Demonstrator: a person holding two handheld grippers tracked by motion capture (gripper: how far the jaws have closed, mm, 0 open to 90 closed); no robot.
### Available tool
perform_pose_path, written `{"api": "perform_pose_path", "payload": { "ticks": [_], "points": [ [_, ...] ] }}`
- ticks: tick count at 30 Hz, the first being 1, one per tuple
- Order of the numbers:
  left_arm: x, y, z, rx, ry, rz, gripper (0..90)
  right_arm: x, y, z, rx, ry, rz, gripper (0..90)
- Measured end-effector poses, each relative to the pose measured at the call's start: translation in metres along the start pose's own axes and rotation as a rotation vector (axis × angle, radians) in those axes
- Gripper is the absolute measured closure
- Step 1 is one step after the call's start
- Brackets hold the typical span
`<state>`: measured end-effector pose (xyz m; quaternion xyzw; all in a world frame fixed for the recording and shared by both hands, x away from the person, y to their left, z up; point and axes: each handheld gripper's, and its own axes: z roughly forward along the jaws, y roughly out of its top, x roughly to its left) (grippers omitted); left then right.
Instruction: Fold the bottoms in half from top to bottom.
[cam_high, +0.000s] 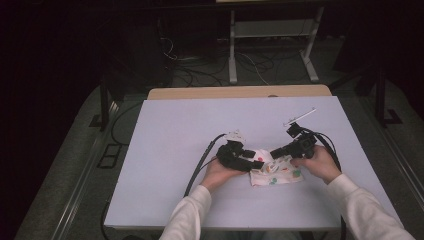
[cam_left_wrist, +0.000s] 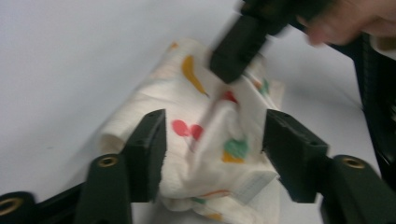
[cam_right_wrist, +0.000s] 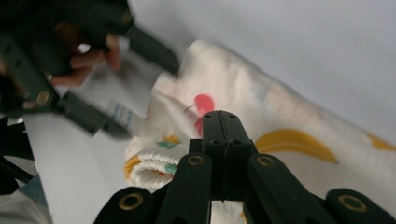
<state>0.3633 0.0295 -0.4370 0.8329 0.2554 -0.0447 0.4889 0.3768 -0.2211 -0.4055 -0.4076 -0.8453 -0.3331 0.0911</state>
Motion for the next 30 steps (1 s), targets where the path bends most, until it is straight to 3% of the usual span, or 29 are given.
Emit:
{"api": "perform_pose_path", "payload": {
  "ticks": [5, 13, 24, 30],
  "points": [
    [0.002, 0.0, -0.001, -0.021, 0.03, -0.025, 35.6, 0.015, -0.013, -0.006, 0.008, -0.016, -0.012, 88.3],
    [0.002, 0.001, 0.0, -0.042, 0.046, -0.033, 34.1, 0.023, -0.038, -0.008, -0.014, -0.014, 0.004, 88.3],
    [0.006, 0.002, 0.0, -0.063, 0.063, -0.077, 25.7, 0.018, -0.059, 0.002, -0.038, 0.016, 0.029, 88.2],
    [0.011, 0.002, 0.0, -0.087, 0.08, -0.146, 16.0, 0.012, -0.069, 0.009, -0.049, 0.031, 0.045, 88.2]
  ]
}}
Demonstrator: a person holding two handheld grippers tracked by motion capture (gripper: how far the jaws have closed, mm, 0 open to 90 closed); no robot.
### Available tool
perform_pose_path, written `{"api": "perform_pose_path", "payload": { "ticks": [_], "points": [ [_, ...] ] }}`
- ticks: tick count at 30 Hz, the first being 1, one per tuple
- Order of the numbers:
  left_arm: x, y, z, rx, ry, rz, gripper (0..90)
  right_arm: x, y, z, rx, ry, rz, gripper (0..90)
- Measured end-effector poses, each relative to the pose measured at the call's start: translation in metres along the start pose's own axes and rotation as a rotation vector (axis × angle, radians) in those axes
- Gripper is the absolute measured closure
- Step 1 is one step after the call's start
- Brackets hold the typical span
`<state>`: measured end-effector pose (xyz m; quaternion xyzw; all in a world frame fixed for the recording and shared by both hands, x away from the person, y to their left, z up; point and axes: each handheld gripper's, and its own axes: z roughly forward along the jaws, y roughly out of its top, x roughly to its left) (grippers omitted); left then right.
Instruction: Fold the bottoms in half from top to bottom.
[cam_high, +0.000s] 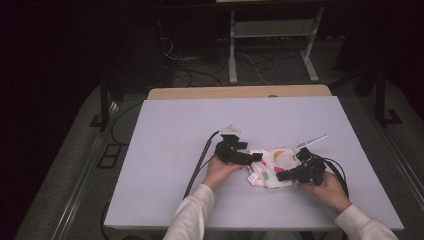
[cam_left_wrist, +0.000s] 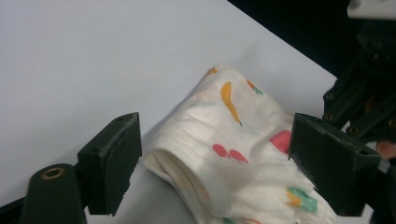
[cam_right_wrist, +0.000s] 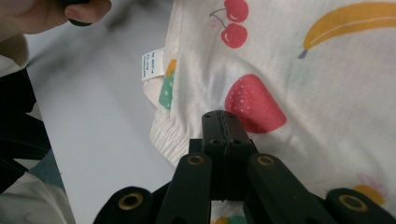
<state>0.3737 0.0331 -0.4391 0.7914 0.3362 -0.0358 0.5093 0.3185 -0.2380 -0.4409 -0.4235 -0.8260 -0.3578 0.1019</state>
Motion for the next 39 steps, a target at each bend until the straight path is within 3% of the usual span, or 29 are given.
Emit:
{"api": "perform_pose_path", "payload": {
  "ticks": [10, 20, 28, 34, 39],
  "points": [
    [0.005, -0.001, 0.002, 0.01, 0.014, -0.035, 5.4, -0.003, -0.008, 0.003, -0.047, 0.027, -0.017, 86.0],
    [0.006, 0.001, 0.002, 0.031, 0.019, -0.034, 3.2, 0.008, -0.006, -0.008, -0.098, 0.029, -0.1, 55.3],
    [0.006, 0.003, 0.0, 0.033, 0.009, -0.029, 3.2, 0.006, 0.002, -0.028, -0.157, 0.028, -0.122, 34.0],
    [0.004, 0.007, -0.002, 0.039, -0.002, -0.014, 3.2, -0.001, 0.011, -0.038, -0.17, -0.01, -0.119, 16.0],
    [0.003, 0.009, -0.003, 0.056, -0.001, -0.004, 3.2, -0.006, 0.014, -0.044, -0.187, -0.017, -0.125, 10.4]
  ]
}}
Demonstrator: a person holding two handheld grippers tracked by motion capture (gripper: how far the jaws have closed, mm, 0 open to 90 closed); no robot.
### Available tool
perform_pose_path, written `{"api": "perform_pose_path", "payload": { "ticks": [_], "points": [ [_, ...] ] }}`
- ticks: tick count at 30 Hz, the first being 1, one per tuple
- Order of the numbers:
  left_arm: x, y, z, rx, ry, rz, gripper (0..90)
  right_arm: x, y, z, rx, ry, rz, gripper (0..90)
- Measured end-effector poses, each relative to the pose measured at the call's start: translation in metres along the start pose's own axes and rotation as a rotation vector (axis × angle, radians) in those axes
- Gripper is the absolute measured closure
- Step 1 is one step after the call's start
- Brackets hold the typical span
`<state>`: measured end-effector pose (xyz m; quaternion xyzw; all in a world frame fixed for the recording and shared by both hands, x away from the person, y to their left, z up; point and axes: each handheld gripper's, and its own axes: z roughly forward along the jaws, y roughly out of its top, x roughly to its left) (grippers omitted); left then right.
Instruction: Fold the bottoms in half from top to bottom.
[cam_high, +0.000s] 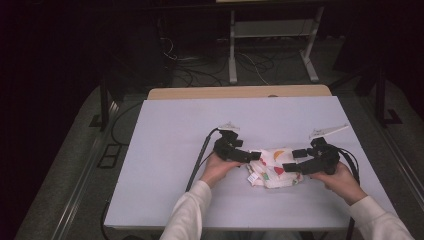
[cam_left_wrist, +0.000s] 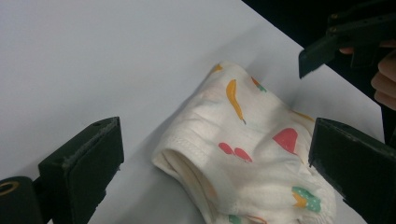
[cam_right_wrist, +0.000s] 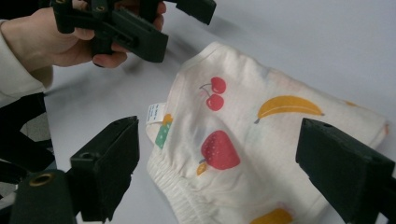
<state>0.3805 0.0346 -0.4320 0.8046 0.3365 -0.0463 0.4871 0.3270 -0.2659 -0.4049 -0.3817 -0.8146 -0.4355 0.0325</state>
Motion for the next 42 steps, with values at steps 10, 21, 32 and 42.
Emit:
{"api": "perform_pose_path", "payload": {
  "ticks": [10, 21, 32, 42],
  "points": [
    [0.001, 0.005, -0.003, 0.001, -0.008, -0.001, 3.2, -0.013, 0.006, -0.01, -0.05, -0.014, 0.001, 2.9],
    [0.004, 0.011, -0.004, 0.006, -0.005, 0.009, 2.0, -0.032, 0.013, -0.013, -0.065, -0.071, 0.009, 0.0],
    [0.007, 0.01, 0.005, 0.022, 0.004, 0.0, 0.4, -0.05, 0.011, -0.005, -0.062, -0.1, 0.028, 0.0],
    [0.014, 0.007, 0.01, 0.022, -0.01, -0.016, 4.7, -0.063, 0.008, 0.004, -0.043, -0.108, 0.043, 0.0]
  ]
}}
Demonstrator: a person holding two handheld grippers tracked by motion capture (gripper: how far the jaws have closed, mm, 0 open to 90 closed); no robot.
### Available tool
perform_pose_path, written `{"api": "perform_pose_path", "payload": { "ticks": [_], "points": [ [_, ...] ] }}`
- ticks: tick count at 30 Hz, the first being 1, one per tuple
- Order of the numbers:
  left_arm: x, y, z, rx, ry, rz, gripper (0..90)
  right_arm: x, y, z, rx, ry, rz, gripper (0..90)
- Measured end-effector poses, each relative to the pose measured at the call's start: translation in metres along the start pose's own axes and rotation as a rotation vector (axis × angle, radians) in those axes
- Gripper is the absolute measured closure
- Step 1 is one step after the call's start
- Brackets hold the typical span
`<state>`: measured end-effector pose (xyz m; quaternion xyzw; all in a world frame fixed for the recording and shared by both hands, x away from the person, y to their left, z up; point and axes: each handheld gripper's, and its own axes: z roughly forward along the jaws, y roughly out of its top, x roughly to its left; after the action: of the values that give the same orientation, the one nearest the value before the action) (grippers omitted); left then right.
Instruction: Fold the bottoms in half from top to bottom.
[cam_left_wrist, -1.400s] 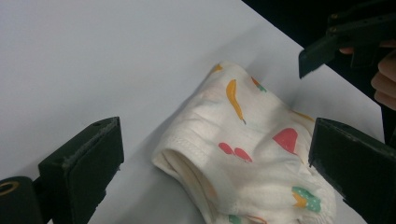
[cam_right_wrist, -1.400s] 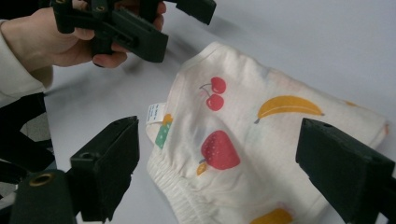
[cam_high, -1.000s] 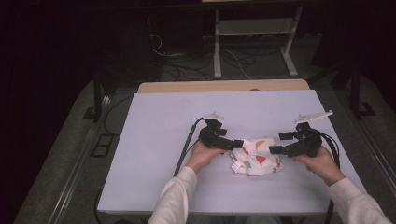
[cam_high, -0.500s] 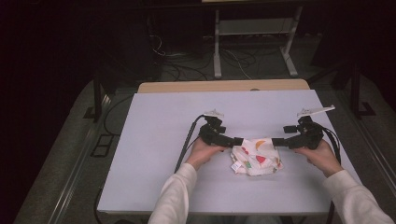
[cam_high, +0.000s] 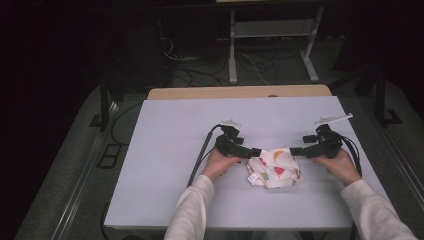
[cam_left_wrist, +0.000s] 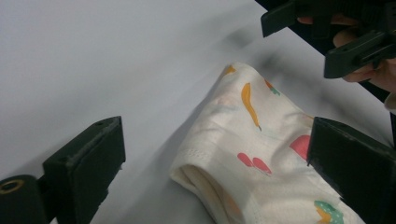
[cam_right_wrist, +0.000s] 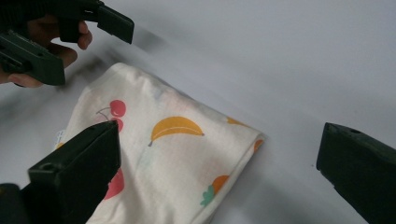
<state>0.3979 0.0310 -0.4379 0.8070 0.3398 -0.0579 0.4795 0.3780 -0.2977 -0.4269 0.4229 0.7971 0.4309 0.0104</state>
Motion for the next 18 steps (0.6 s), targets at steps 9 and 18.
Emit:
{"api": "perform_pose_path", "payload": {
  "ticks": [9, 18],
  "points": [
    [0.004, -0.002, 0.003, 0.009, 0.003, -0.01, 5.2, -0.007, -0.003, 0.008, 0.02, 0.005, -0.022, 13.6],
    [0.007, -0.006, 0.009, 0.038, -0.019, -0.009, 10.2, -0.012, -0.005, 0.02, 0.038, -0.013, -0.049, 34.4]
  ]
}}
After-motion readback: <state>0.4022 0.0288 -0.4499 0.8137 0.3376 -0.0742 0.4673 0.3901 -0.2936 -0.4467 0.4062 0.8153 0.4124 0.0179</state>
